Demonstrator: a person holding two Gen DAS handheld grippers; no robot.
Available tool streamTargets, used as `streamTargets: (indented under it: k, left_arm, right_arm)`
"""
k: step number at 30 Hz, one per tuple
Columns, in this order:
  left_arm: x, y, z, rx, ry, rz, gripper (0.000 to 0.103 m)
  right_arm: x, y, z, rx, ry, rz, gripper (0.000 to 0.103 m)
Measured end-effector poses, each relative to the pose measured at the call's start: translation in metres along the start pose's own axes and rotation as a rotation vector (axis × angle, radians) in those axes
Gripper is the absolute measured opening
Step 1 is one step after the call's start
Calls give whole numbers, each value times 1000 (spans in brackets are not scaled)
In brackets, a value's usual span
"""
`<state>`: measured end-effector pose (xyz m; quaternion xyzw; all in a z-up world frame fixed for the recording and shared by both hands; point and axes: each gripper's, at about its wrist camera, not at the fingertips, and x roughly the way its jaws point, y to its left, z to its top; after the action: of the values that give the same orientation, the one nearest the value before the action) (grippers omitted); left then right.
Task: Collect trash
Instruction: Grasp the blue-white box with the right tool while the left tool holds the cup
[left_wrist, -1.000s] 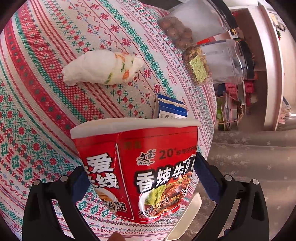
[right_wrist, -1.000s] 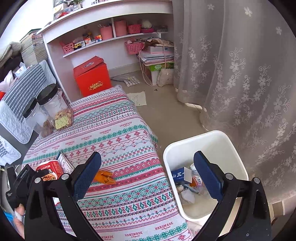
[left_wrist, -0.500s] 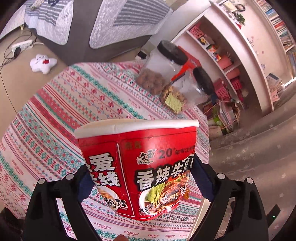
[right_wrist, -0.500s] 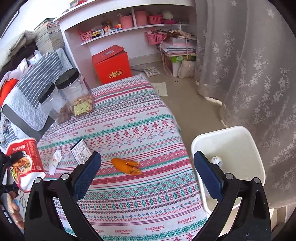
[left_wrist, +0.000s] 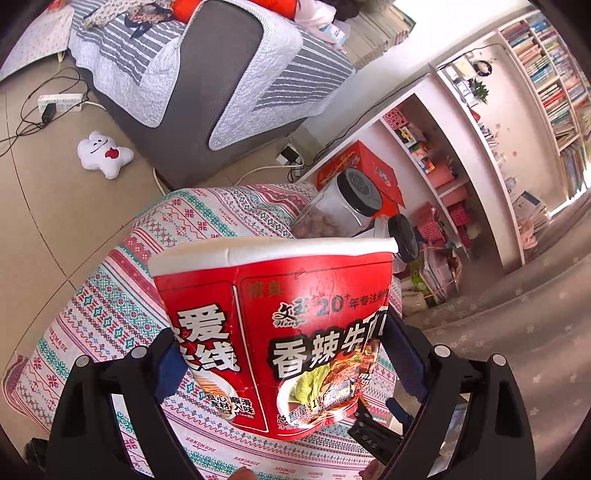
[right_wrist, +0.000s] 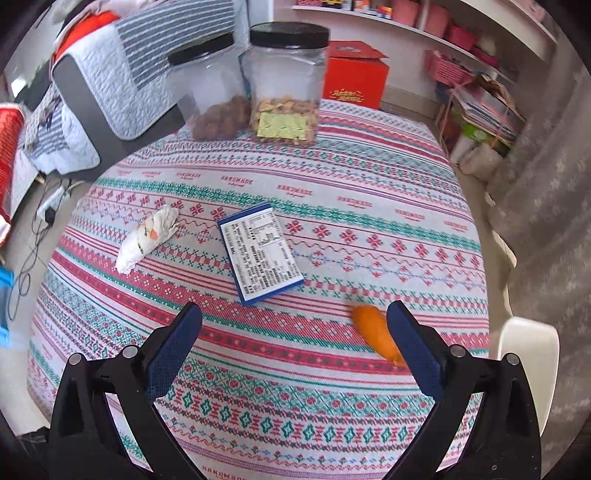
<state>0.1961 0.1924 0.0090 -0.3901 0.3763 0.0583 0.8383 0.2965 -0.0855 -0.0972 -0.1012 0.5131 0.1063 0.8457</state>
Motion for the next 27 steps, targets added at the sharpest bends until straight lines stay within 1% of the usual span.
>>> streamTargets:
  k: [2,4,6,9,11,12,13,15,16,17,19,21,24,27]
  left_arm:
    - [-5,2,3,12,-19,8,88]
    - [-9,3,5,25,-26,11,88]
    - [-11,4,6,31,-18,2,88]
    - [-11,9,7,35,-5,5,88]
    - [-11,15,7,31,5,8,88]
    - [-12,17,7,29,13,7,88]
    - [-12,19,7,29,20,4,88]
    - [-13,21,8,34,27,6,88]
    - [-13,21,8,40,29,12,88]
    - [-12,22,8,45,29,19,88]
    - [-11,23,7,47,34,30,88]
    - [-9,25,7,45,40,38,88]
    - [-8,25,7,44,40,52,88]
    - [-5,22,4,59,38,69,88]
  right_arm:
    - [18,10,9,-18,37,-2,96]
    - [30,18,16,-38,61,17,96]
    - [41,25,23,-55,79,23,96]
    - [61,29,28,-53,122,60,95]
    - [75,29,30,-42,170,80,84]
    - [81,28,30,-32,188,88,80]
    - [85,27,30,-23,199,92,74]
    - [84,26,32,-5,177,90,72]
    - [83,25,33,7,174,81,66]
    - [82,23,35,21,168,79,54]
    - [76,18,37,69,156,126,54]
    - [65,14,40,104,112,143,54]
    - [40,13,41,130,40,151,54]
    - [6,14,39,135,-51,142,54]
